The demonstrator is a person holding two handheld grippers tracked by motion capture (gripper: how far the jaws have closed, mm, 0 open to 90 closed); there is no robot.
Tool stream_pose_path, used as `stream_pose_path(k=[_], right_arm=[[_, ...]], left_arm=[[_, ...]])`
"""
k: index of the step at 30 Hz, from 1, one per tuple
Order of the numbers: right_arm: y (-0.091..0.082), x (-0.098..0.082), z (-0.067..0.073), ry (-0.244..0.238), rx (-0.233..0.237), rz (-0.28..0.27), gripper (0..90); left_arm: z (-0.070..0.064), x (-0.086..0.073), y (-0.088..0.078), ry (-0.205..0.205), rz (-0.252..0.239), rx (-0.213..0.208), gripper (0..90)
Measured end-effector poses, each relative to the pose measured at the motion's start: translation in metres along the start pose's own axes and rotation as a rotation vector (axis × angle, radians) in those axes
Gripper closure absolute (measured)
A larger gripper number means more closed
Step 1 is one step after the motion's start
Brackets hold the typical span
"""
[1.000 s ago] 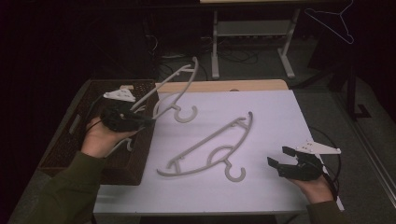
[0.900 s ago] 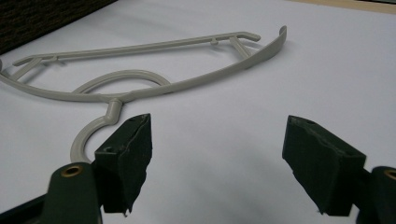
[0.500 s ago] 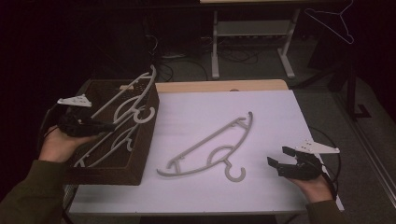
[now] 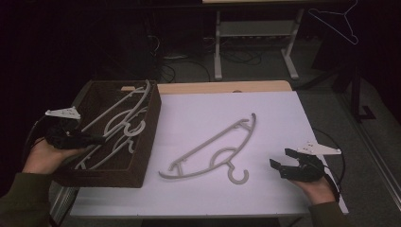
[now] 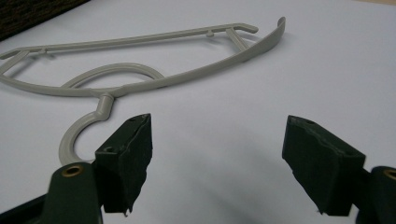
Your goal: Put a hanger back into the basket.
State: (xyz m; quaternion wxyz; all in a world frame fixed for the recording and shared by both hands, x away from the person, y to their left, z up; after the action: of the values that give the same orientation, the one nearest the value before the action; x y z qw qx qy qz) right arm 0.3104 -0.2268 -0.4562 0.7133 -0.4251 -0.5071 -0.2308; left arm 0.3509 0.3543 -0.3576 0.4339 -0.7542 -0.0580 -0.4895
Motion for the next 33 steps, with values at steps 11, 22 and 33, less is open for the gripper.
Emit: stream_pose_path(k=[11,22,33], right_arm=[[-0.001,0.0,-0.002,-0.001,-0.004,-0.004,24.0],[-0.001,0.001,-0.001,-0.005,-0.008,-0.005,24.0],[-0.002,0.001,-0.002,0.002,-0.014,-0.007,24.2]], left_arm=[[0.021,-0.018,0.012,-0.018,0.078,-0.001,81.7],[0.03,-0.025,0.015,-0.054,0.073,-0.042,81.4],[0.036,-0.025,0.023,-0.021,0.097,0.0,80.3]])
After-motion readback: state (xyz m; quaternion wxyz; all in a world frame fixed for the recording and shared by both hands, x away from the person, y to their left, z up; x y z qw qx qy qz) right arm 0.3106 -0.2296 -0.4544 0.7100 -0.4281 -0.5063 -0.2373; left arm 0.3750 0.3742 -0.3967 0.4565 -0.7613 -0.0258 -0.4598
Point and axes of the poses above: each handheld gripper's, and its own axes: y roughly forward along the jaws, x roughly out of its top, z roughly to its left, the point moved 7 cm from there along y, roughly forward along the jaws, and after that the axes turned 12 degrees about -z, right-handed, at the moved point
